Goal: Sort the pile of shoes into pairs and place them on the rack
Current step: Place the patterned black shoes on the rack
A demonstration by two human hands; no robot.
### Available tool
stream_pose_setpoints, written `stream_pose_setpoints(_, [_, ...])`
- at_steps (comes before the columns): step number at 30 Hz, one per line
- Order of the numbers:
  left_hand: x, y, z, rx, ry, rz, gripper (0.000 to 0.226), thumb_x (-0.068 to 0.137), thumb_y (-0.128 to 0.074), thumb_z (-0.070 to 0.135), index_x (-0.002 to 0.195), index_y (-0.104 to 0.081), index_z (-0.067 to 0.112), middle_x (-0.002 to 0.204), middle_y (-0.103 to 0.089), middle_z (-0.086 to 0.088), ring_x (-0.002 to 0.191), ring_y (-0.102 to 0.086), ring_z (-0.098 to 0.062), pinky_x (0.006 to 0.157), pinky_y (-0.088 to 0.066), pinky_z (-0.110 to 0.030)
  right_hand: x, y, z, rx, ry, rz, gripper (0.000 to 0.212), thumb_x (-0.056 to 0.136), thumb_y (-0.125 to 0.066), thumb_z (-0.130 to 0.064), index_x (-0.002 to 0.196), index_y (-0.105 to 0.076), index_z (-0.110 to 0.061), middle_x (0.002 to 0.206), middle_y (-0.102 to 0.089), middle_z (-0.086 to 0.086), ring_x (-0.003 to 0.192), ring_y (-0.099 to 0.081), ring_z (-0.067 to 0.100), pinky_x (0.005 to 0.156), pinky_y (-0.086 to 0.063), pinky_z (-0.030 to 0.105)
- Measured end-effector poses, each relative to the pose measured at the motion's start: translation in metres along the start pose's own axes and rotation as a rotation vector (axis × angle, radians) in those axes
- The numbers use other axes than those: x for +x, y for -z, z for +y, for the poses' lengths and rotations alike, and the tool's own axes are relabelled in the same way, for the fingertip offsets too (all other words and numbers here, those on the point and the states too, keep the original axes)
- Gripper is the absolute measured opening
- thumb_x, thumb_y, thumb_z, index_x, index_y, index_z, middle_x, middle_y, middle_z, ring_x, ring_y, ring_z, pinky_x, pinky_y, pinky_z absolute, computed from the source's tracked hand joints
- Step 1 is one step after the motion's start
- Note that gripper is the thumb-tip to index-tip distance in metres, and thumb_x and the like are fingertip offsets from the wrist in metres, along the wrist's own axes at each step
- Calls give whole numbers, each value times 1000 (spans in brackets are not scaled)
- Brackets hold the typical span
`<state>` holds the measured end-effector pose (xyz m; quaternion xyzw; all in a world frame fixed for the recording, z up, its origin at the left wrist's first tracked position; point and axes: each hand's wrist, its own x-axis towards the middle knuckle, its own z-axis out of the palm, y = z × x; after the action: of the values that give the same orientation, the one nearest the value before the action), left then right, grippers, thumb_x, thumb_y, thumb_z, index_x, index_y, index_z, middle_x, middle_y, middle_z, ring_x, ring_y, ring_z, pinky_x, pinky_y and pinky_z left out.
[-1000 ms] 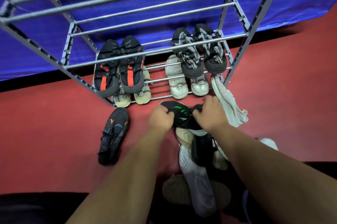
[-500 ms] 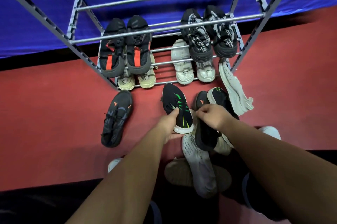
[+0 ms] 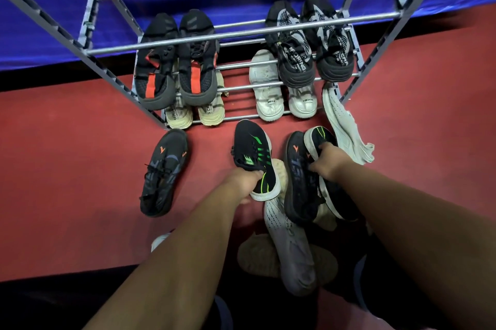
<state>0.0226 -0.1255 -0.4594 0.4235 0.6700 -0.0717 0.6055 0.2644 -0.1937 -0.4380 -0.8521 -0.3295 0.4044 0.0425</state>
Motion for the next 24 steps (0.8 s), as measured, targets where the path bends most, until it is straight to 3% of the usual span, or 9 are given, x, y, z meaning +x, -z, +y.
stream_pose_setpoints(5, [-2, 4, 7, -7, 44, -61, 42, 101, -63, 43, 137, -61, 23, 133, -70, -5, 111, -70, -29, 83, -58, -40, -1, -4, 3, -17, 72, 219, 32, 94, -58, -18, 125, -63, -10, 117, -71, 15, 113, -63, 38, 88, -49, 38])
stream_pose_setpoints(8, [-4, 9, 11, 36, 52, -60, 45, 101, -64, 41, 141, -57, 21, 135, -68, -4, 114, -68, -29, 88, -56, -40, -17, 3, -16, 48, 209, 350, 21, 93, -62, -31, 108, -66, -17, 99, -68, 6, 96, -62, 32, 80, -49, 37])
stream_pose_setpoints(12, [-13, 26, 22, 29, -15, 86, 41, 100, -66, 30, 135, -60, 10, 114, -67, -6, 101, -66, -28, 91, -57, -38, -38, 10, -56, 125, 447, 382, 12, 90, -62, -33, 95, -63, -21, 94, -63, -1, 88, -56, 24, 73, -40, 33])
stream_pose_setpoints(14, [-16, 42, 26, 46, -126, 211, 47, 94, -74, 29, 130, -59, 3, 115, -67, -11, 103, -66, -29, 90, -54, -37, -47, 8, -77, 87, 567, 353, 12, 88, -64, -33, 95, -62, -25, 97, -61, -2, 90, -55, 21, 76, -42, 32])
stream_pose_setpoints(17, [-20, 66, 20, 52, -448, 231, 107, 63, -96, 35, 151, -37, 20, 142, -58, -2, 126, -59, -16, 113, -46, -37, -55, -6, -101, 7, 731, 275, 14, 84, -68, -28, 96, -62, -24, 95, -54, -2, 88, -55, 21, 78, -44, 34])
stream_pose_setpoints(19, [-36, 77, 13, 119, -583, 215, 132, 58, -101, 30, 162, -20, 25, 149, -50, 7, 135, -50, -7, 118, -37, -28, -58, -16, -111, -11, 798, 246, 17, 84, -68, -17, 100, -65, -19, 96, -49, 0, 86, -54, 21, 78, -46, 34])
stream_pose_setpoints(21, [-52, 88, 8, 123, -678, 308, 132, 59, -100, 34, 163, -19, 27, 151, -47, 9, 137, -48, -6, 117, -37, -26, -57, -23, -117, -26, 852, 236, 22, 84, -66, -7, 104, -68, -16, 98, -47, 1, 84, -50, 18, 74, -40, 31])
stream_pose_setpoints(24, [-66, 105, 2, 258, -734, 419, 118, 58, -96, 50, 156, -34, 29, 147, -47, 3, 136, -50, -14, 117, -43, -38, -62, -31, -128, -30, 948, 200, 23, 82, -65, 2, 99, -69, -13, 96, -44, 2, 84, -47, 17, 72, -34, 26])
